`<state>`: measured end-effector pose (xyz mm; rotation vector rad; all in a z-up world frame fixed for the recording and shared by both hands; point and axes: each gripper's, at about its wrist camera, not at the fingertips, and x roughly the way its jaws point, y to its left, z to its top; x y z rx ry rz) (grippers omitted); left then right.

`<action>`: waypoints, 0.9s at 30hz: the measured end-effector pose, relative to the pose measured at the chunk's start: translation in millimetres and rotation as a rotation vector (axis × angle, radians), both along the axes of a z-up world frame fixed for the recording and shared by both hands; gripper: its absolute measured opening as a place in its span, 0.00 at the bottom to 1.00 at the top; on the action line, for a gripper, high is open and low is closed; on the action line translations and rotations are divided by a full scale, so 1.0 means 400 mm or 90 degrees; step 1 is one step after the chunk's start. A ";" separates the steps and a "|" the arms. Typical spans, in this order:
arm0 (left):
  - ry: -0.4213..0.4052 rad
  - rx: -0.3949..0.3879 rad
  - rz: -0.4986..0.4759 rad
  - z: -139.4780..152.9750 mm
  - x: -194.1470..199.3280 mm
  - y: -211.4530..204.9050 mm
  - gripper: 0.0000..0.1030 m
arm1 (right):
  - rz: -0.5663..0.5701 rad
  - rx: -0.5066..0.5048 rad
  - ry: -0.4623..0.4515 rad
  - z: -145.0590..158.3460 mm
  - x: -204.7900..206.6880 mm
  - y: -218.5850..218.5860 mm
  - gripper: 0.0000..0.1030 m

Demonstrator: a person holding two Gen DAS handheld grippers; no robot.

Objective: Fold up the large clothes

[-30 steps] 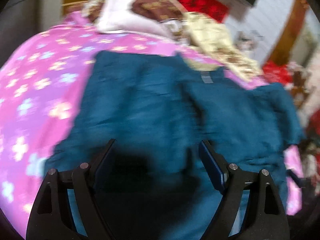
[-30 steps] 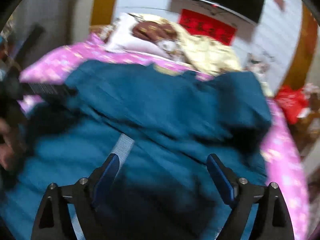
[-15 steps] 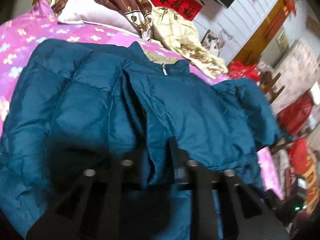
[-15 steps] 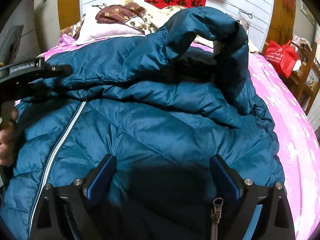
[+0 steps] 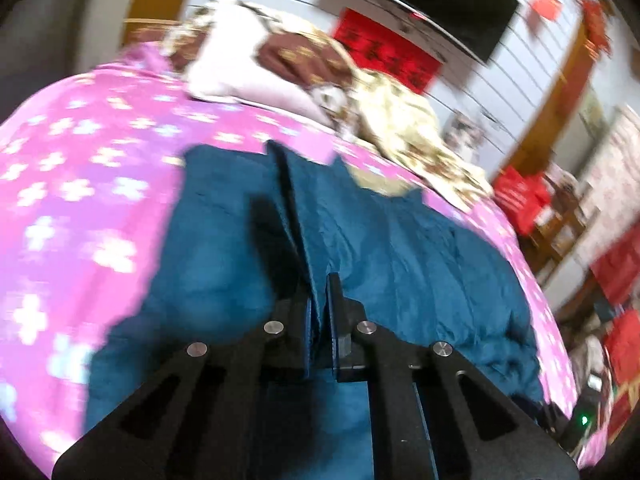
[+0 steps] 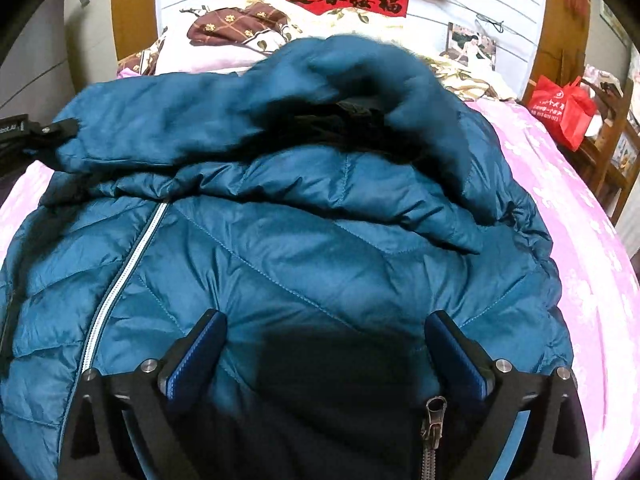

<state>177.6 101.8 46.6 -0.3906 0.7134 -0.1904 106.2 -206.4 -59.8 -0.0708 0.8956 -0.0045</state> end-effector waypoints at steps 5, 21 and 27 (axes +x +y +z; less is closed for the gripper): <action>0.022 -0.028 0.054 -0.013 -0.003 0.089 0.04 | 0.001 0.006 0.003 -0.002 0.006 -0.013 0.97; -0.030 0.200 0.042 -0.008 0.046 -0.066 0.61 | -0.035 0.138 -0.185 0.203 0.152 -0.242 0.88; 0.096 0.228 -0.010 -0.123 0.098 -0.098 0.61 | 0.068 0.160 -0.037 0.090 0.336 -0.237 0.87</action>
